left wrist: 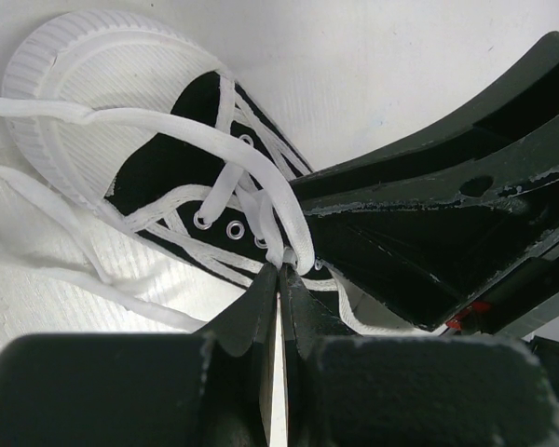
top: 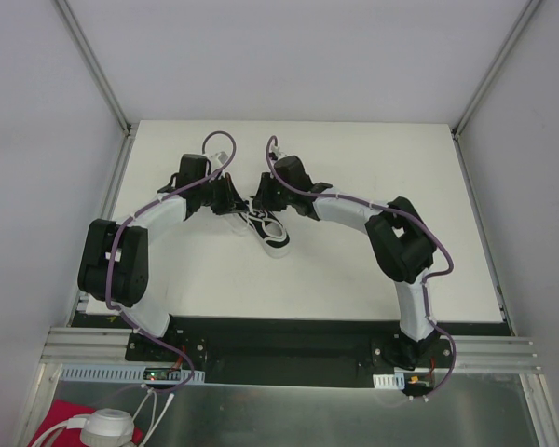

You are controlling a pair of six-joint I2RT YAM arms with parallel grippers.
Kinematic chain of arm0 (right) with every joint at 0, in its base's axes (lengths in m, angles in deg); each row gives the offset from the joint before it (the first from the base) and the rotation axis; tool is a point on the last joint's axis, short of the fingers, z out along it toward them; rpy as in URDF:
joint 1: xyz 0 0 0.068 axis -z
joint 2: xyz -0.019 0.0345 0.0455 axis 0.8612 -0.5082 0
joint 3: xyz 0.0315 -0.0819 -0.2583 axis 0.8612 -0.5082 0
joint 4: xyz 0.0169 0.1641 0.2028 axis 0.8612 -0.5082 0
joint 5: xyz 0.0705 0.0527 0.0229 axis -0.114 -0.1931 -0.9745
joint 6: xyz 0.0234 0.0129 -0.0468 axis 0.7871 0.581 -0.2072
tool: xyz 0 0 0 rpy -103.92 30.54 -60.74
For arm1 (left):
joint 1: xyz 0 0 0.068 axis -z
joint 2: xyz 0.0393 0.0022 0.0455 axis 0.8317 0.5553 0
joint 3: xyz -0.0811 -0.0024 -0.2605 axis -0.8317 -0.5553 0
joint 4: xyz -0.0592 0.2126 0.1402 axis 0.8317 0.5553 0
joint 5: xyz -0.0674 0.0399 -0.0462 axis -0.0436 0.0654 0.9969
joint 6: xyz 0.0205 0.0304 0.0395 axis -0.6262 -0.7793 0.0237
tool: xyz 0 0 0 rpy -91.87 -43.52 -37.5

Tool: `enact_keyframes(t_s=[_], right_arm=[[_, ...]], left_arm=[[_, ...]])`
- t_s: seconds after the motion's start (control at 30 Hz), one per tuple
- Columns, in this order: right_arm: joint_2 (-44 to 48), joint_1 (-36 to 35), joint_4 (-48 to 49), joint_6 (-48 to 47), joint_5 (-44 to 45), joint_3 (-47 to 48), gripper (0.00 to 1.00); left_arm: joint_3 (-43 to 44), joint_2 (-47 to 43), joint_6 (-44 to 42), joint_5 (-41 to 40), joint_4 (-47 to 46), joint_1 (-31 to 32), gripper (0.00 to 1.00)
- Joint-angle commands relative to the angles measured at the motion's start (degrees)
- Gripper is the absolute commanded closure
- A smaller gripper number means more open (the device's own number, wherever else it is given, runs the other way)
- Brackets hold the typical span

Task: Tie the shoes
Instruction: Cross the shoelace with the shoelace.

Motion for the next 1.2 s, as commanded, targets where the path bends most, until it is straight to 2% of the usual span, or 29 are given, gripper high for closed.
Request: enact_keyframes(t_s=[0.0,0.6,0.77,0.87,1.17], right_arm=[[0.6,-0.5,1.4,-0.4,0.8,0.2,0.77],[1.5,-1.4,3.7,0.5,0.3,-2.6,0.76],[0.5,-1.8,3.2,0.0,0.2,-0.8,0.75],[0.0,-1.8,3.0,-0.1,0.8,0.1,0.71],[0.3,-1.2,5.3,1.0,0.9,2.0,0.69]], left_arm=[[2.3,-1.0,-0.3,1.3,1.0,-0.5,1.00],[3.0,-0.9,-0.9,0.6,2.3,-0.5,1.00],[3.2,-1.3,-0.9,0.7,2.4,-0.6,1.00],[3.2,-1.4,-1.0,0.6,2.7,-0.6,1.00],[3.4,-1.6,-1.1,0.5,3.2,-0.8,1.00]])
